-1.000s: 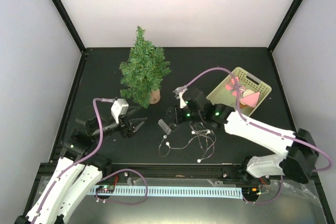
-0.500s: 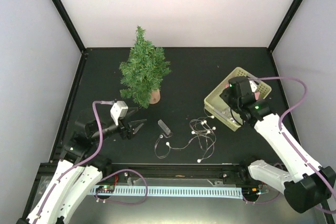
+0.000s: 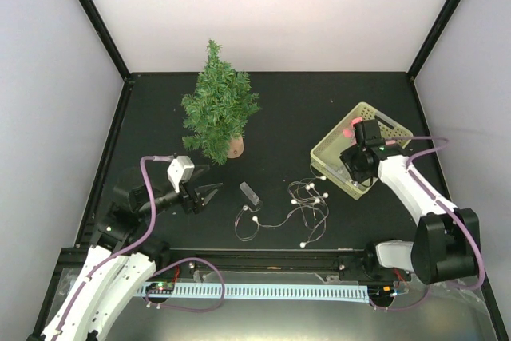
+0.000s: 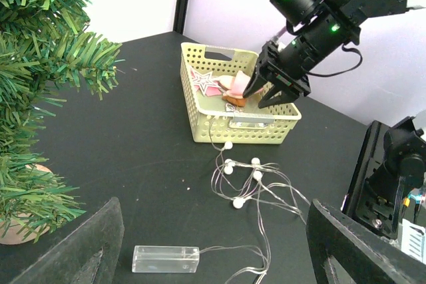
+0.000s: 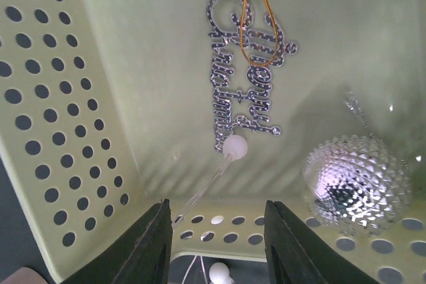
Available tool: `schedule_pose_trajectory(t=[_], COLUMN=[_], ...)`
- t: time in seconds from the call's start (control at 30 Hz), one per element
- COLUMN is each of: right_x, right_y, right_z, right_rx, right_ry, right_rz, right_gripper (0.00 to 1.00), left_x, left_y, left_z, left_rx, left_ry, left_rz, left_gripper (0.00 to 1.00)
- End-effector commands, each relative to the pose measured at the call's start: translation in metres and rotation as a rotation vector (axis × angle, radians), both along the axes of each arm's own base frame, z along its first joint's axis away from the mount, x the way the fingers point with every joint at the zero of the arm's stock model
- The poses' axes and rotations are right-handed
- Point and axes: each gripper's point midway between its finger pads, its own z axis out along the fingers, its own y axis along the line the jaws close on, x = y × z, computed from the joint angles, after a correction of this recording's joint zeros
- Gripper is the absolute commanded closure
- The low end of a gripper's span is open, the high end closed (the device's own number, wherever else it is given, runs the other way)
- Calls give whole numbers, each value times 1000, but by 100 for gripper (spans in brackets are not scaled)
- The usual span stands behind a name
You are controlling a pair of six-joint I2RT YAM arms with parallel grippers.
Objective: Decorate the small christmas tree
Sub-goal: Pick up the decoration item from the storage box.
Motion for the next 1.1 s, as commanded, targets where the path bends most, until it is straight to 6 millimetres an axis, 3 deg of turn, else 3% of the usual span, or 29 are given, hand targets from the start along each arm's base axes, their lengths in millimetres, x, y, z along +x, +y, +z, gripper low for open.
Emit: schedule_pose_trajectory(t=[0.0,0.8,0.97,1.07], right_x=[8,31,34,40], right_y=[14,37,31,22], right_z=[-6,-49,-45,-30], right_rx=[94,238,217,172], right_ry=[1,89,64,3], right_rz=[-21,-26,-39,-35], right_gripper=[60,61,83,97], left_x=[-1,3,4,4], left_y=[1,6,5,5], left_z=[1,-1,-2,-2], left_rx=[10,25,28,29], left_ry=[-23,-35,-31,-30], left_rz=[2,41,42,43], left_gripper=[23,23,23,23])
